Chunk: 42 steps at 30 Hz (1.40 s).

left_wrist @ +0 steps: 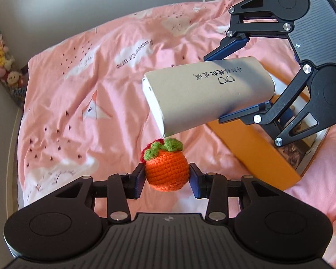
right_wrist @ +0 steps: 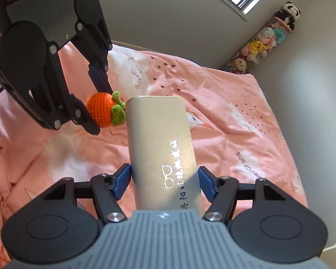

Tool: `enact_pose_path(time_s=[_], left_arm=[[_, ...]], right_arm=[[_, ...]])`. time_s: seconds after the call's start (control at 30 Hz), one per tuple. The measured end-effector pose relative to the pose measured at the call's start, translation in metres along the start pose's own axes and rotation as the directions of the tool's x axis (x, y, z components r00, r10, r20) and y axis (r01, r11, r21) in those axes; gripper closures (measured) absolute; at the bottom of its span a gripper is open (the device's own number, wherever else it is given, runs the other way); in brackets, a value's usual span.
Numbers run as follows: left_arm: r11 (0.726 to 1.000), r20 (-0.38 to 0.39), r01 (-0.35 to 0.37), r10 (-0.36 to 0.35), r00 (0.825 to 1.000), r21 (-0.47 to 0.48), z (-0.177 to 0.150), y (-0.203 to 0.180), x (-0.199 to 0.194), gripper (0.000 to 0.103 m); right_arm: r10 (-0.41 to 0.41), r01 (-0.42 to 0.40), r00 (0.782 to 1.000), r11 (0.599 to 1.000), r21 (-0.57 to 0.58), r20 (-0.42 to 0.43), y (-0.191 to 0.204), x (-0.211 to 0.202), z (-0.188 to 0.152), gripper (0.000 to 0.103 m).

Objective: Organize objects
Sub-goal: 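Carry the glasses case and crocheted fruit over the shoebox with both tools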

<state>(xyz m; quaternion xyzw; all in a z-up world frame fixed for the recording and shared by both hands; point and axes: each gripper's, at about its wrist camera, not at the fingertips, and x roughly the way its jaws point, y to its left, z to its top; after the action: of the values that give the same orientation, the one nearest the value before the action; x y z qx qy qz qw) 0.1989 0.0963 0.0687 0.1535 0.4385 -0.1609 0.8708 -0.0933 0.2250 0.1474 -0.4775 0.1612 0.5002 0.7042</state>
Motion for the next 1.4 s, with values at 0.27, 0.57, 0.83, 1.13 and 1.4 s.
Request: enact_pose_path(time_s=[0.27,0.57,0.83,1.13,1.4], left_arm=[[0.998,0.017,0.052,-0.053,0.998,0.042,0.028,-0.028,0.027,0.057],[0.995,-0.025,0.077,-0.076,0.997,0.061,0.061,-0.036,0.066,0.057],[0.994,-0.066,0.091,-0.087,0.994,0.057,0.080,-0.035,0.103,0.057],[0.991,-0.112,0.119,-0.112,0.987,0.053,0.088,-0.034,0.136,0.057],[0.990,-0.118,0.132,-0.125,0.985,0.052,0.091,-0.035,0.143,0.057]], right_arm=[[-0.022,0.015,0.994,0.998,-0.066,-0.103,-0.016,0.000,-0.060,0.037],[0.010,-0.030,0.976,0.996,-0.086,-0.218,-0.036,0.047,-0.120,0.037],[0.047,-0.082,0.962,0.989,-0.119,-0.268,-0.050,0.089,-0.145,0.039],[0.114,-0.131,0.957,0.990,-0.049,-0.267,-0.052,0.119,-0.171,0.040],[0.177,-0.192,0.946,0.981,-0.030,-0.272,-0.053,0.140,-0.169,0.040]])
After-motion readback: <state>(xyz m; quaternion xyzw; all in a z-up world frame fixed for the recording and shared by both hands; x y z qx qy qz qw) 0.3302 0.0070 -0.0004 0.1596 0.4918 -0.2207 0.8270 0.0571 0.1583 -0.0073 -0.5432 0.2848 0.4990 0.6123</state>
